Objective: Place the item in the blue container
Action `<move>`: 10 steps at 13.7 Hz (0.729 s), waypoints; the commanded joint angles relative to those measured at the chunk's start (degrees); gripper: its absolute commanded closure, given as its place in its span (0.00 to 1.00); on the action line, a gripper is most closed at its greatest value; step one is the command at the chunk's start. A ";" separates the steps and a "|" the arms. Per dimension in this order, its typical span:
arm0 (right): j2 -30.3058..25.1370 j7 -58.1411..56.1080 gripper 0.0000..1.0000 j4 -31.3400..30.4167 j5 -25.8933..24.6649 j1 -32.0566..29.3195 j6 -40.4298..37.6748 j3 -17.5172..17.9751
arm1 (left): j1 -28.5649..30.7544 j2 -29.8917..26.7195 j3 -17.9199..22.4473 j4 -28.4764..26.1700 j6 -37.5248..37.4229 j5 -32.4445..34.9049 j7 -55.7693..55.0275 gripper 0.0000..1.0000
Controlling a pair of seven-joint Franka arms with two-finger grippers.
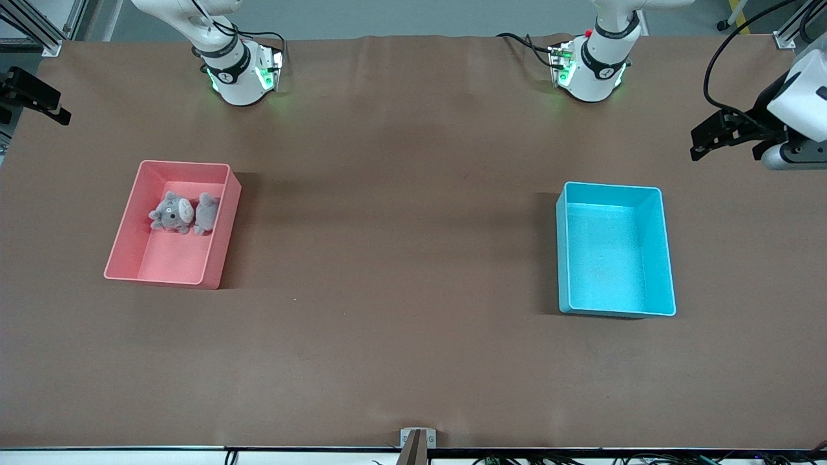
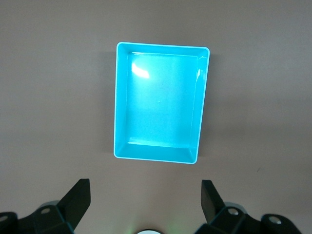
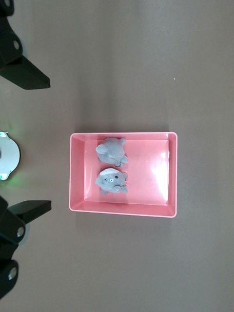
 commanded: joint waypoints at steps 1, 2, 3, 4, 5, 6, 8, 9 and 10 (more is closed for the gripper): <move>-1.21 1.13 0.00 -0.61 -0.03 0.32 -0.55 0.03 | 0.32 1.75 -0.22 2.30 -0.72 0.32 0.70 0.00; -1.21 1.22 0.00 -0.53 -0.03 0.32 -0.56 0.12 | 0.32 1.67 -0.22 2.21 -1.15 0.23 0.70 0.00; -1.12 1.22 0.00 -0.52 -0.03 0.32 -0.56 0.03 | 0.15 1.58 -0.31 2.21 -2.12 0.84 0.53 0.00; -1.12 1.31 0.00 -0.52 -0.03 0.32 -0.64 0.03 | 0.32 1.58 -0.31 2.21 -2.30 1.02 0.70 0.00; -1.12 1.31 0.00 -0.52 -0.03 0.32 -0.64 0.12 | 0.41 1.58 -0.22 2.21 -2.39 0.76 0.79 0.00; -1.12 1.40 0.00 -0.52 -0.03 0.32 -0.64 0.12 | 0.41 1.58 -0.22 2.21 -2.39 0.67 0.79 0.00; -1.12 1.40 0.00 -0.52 0.06 0.32 -1.08 0.12 | 0.41 1.40 -0.22 2.12 -3.87 0.67 1.05 0.00; -1.12 1.40 0.00 -0.52 0.67 0.32 -1.52 0.12 | 0.41 1.40 -0.13 2.12 -4.93 0.32 1.05 0.00; -1.12 1.31 0.00 -0.52 1.46 0.23 -1.70 0.03 | 0.58 1.40 0.04 2.30 -4.94 0.32 1.14 0.00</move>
